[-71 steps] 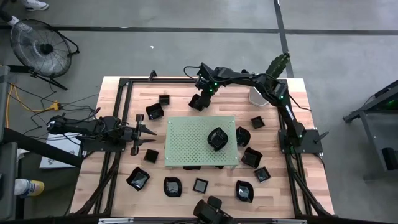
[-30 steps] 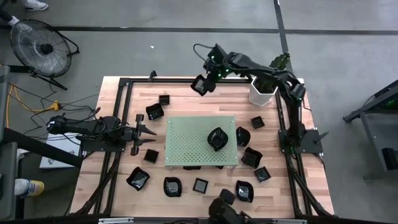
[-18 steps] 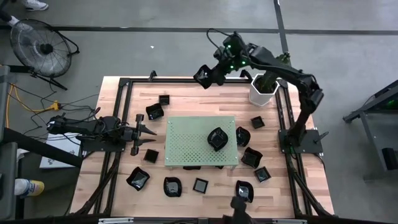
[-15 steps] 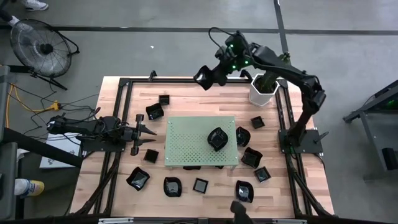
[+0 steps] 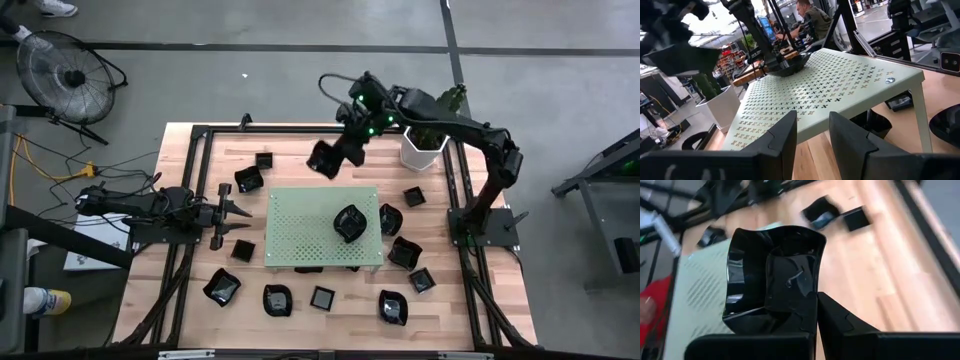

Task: Pick & Place Mini shaped plates
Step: Put the black wave square shaped bowl on the shelf

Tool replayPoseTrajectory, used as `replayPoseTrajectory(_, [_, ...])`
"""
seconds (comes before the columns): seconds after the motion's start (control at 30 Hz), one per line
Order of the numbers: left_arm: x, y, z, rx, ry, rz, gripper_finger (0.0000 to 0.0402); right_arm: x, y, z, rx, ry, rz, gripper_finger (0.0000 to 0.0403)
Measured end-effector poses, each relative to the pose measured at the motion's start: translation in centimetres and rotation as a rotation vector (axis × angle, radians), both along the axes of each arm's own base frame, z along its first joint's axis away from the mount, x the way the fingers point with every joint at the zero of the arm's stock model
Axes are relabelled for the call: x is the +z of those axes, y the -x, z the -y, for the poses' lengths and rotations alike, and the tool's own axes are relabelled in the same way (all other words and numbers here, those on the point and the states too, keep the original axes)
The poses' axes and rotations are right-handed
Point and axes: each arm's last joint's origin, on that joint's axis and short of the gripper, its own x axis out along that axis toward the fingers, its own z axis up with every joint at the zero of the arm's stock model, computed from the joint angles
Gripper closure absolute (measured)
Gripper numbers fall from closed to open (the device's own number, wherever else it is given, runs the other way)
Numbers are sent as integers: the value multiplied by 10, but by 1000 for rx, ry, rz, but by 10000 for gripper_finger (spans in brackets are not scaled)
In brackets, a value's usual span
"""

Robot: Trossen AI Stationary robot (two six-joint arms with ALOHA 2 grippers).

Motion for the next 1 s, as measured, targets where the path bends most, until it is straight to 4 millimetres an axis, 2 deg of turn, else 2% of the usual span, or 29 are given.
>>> replayPoseTrajectory(0.23, [0, 0, 0, 0, 0, 0, 291, -2, -12, -36, 124, 0, -19, 403])
replayPoseTrajectory(0.5, [0, 0, 0, 0, 0, 0, 291, -8, -29, -64, 238, 15, 7, 403])
replayPoseTrajectory(0.7, [0, 0, 0, 0, 0, 0, 291, -22, -47, -72, 275, -14, 13, 403])
replayPoseTrajectory(1.0, [0, 0, 0, 0, 0, 0, 291, -40, -62, -71, 280, -85, -6, 403])
